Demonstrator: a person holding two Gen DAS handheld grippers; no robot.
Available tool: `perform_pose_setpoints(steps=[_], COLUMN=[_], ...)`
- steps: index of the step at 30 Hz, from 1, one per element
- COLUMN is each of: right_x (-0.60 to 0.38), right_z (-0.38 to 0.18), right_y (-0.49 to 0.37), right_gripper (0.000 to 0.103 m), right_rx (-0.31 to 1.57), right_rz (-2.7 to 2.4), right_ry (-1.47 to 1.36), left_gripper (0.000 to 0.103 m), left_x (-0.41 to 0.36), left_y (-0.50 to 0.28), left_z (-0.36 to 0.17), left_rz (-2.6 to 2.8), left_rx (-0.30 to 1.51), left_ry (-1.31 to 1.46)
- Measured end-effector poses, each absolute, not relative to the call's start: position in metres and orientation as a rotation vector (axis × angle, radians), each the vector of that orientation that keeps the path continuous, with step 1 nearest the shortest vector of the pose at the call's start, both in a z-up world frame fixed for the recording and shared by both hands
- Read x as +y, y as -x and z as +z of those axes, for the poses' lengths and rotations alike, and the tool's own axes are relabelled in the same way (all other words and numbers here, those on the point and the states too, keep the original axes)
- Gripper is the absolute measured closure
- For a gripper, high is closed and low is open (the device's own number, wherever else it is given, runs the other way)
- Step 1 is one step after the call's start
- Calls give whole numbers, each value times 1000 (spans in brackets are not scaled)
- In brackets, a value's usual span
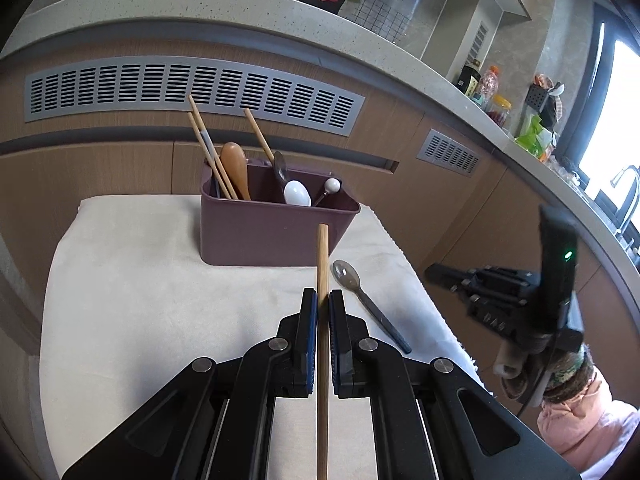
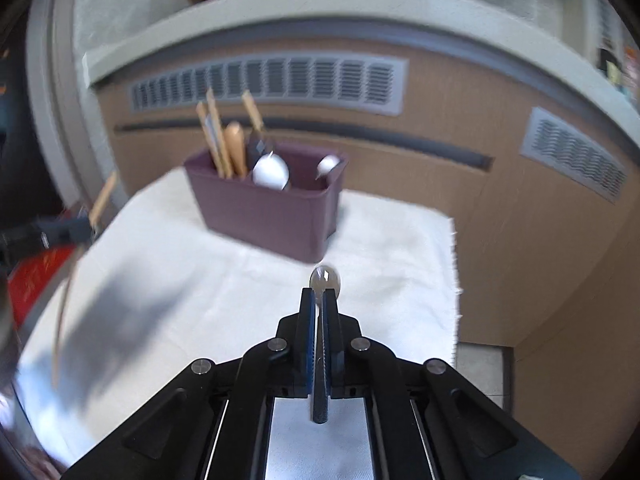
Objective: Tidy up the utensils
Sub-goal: 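Lift the chopstick and metal spoon and carry both toward the maroon caddy, then lower the chopstick and spoon into the caddy and open both tools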
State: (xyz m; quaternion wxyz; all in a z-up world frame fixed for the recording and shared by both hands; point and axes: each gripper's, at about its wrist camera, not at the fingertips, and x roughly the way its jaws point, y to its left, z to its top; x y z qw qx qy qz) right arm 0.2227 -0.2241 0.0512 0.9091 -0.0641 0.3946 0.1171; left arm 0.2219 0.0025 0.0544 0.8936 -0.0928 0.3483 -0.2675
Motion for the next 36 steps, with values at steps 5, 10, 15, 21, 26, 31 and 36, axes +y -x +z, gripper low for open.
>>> perform_pose_setpoints(steps=[5, 10, 15, 21, 26, 31, 36], right_x=[-211, -206, -204, -210, -221, -214, -204], right_z=[10, -34, -44, -2, 50, 113, 193], right_y=[-258, -308, -326, -284, -237, -221, -230], right_gripper=[57, 47, 74, 74, 74, 74, 73], right_rx=[899, 1002, 1039, 933, 810, 653, 361], right_rz=[237, 150, 131, 180, 232, 253, 255], right_ry=[200, 189, 140, 96, 19, 16, 35], left_gripper=[97, 97, 97, 97, 97, 97, 97], left_x=[4, 4, 8, 12, 13, 5, -5], left_y=[-222, -224, -229, -226, -218, -218, -241], left_z=[55, 52, 48, 48, 61, 102, 165], left_rz=[-547, -549, -544, -540, -528, -531, -529], left_rx=[722, 724, 728, 717, 674, 568, 366], left_ry=[198, 206, 222, 243, 263, 237, 213])
